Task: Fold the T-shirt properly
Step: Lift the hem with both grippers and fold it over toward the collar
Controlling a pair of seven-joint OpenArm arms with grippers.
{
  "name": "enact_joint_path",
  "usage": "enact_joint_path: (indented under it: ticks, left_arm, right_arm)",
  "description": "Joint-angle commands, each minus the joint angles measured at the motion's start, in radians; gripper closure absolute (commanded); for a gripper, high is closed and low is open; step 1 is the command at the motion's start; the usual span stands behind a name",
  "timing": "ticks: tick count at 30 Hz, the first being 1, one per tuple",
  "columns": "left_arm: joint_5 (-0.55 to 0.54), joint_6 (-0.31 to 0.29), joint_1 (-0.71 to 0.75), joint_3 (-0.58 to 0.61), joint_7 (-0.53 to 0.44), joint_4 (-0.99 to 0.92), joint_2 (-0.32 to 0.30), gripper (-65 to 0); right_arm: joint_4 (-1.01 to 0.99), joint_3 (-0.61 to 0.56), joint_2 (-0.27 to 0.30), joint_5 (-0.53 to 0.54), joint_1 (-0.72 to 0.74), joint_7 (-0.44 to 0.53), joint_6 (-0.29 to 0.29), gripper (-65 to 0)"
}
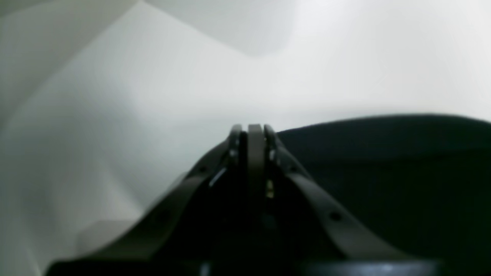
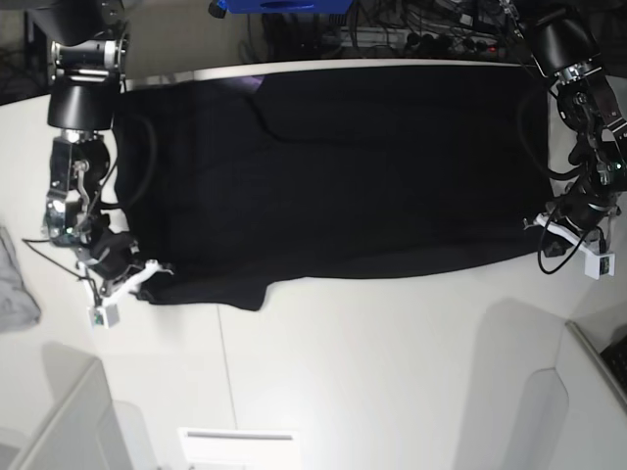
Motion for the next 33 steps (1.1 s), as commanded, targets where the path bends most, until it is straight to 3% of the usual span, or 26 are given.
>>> enact_joint_path:
  ticks: [1,4,10,33]
  left_arm:
    - [-0.011,-0.003,-0.009,-0.008,-0.007,0.032,-0.017,0.0]
    - [-0.03,-0.003,0.022,-0.048,0.002,0.065,-0.014,0.0]
    - [-0.174,-0.002,0.096,-0.077,0.003,0.081,-0.02,0.0]
    - [-0.182,-0.003,0.254,-0.079,0.003,0.199,-0.016,0.0]
  right_arm:
    - [0.038,0.019,0.014,0.007,0.012,0.011,0.003,0.0]
    - [0.094,0.049,0.012,0.007,-0.022,-0.019,0.003,0.0]
    - [0.158,0.075,0.012,0.007,-0.079,-0.039,0.003,0.0]
    - [0.474,0.25,-0.017,0.013,-0.318,-0.187,0.003,0.0]
